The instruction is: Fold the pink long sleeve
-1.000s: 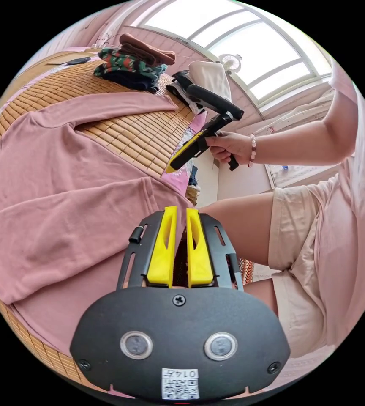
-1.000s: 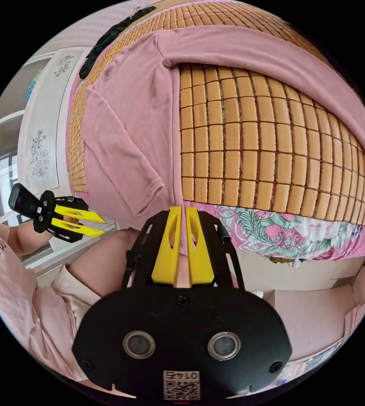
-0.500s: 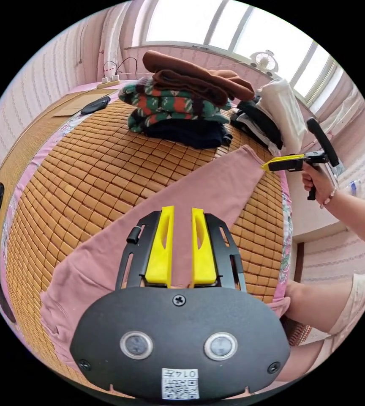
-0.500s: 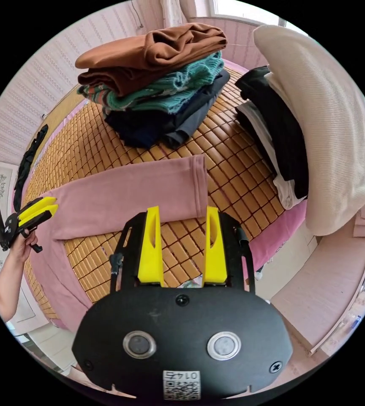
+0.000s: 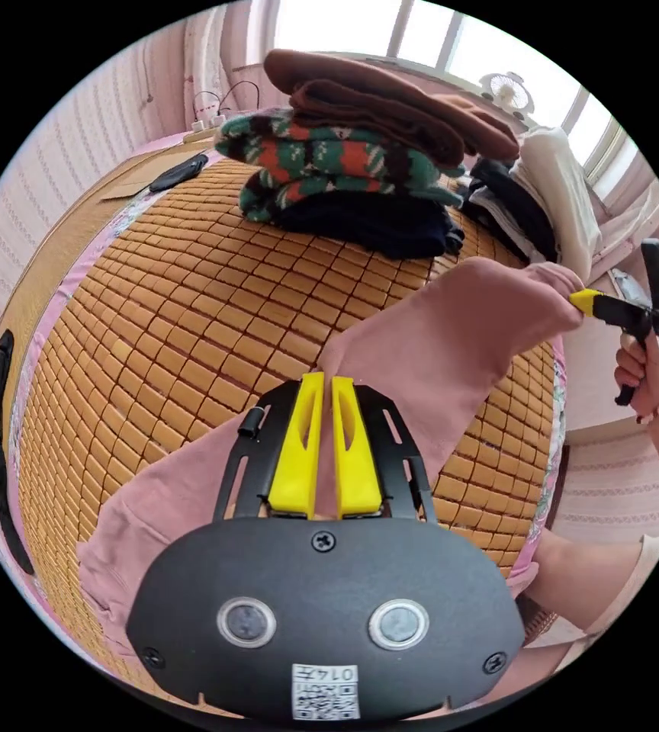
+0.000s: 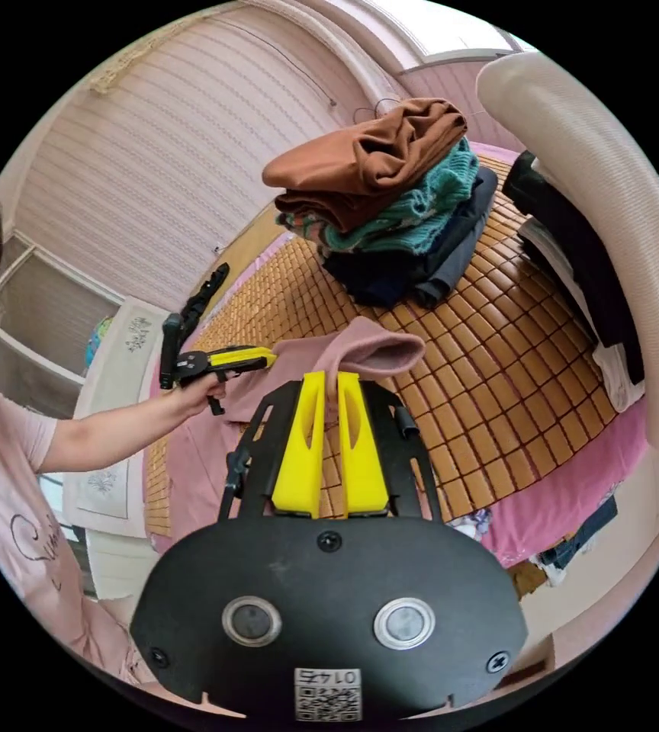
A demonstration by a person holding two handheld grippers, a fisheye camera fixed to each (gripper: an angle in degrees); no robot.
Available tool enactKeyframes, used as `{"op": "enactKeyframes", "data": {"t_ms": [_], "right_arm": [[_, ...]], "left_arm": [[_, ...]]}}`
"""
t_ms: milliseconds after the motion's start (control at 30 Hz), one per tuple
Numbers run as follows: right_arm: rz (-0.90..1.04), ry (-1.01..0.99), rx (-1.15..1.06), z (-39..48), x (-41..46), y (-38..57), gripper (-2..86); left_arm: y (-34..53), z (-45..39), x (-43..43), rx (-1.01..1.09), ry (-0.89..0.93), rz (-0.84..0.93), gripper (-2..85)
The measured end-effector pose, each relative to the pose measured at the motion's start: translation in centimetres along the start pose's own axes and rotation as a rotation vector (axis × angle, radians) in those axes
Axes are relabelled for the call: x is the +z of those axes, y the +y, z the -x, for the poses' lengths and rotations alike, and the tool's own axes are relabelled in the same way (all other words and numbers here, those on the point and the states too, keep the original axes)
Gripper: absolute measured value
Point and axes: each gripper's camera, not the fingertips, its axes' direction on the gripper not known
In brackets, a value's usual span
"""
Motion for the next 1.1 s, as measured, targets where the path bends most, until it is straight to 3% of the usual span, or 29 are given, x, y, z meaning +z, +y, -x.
{"op": "enactKeyframes", "data": {"t_ms": [133,167,267,333,467,533,633,867,1100], "right_arm": [[0.042,-0.543,-0.165,7.6,-0.5,1.9,2.2],[0.062,-0.596,-0.207,9.3,-0.2,2.2,2.2],[0.267,-0.823,-0.406,18.0,3.1,4.4,2.5],[0.512,-0.917,-0.553,24.9,7.6,8.0,3.0],[0.834,-0.723,-0.776,32.2,14.4,16.3,5.8],[1.015,-0.531,-0.917,34.2,18.0,22.3,7.7],[1.156,-0.409,-1.018,35.0,19.4,26.8,8.9],[1.167,-0.323,-0.811,33.2,20.5,24.6,6.7],[0.840,0.028,-0.756,32.2,22.8,15.2,8.9]], "left_arm": [[3.9,1.9,-7.8,-0.106,0.066,-0.245,-0.3],[5.9,2.3,-10.3,-0.132,0.064,-0.314,-0.3],[12.4,4.1,-16.6,-0.245,0.058,-0.427,0.4],[17.3,5.2,-19.6,-0.328,0.021,-0.441,2.0],[30.3,8.1,-22.8,-0.632,-0.138,-0.220,4.9],[35.7,8.7,-23.9,-0.763,-0.157,-0.130,5.1],[41.0,7.5,-25.8,-0.868,-0.166,-0.046,5.1],[43.5,3.9,-27.5,-0.952,-0.026,-0.077,6.5],[44.5,3.7,-25.3,-0.981,-0.004,0.097,5.3]]}}
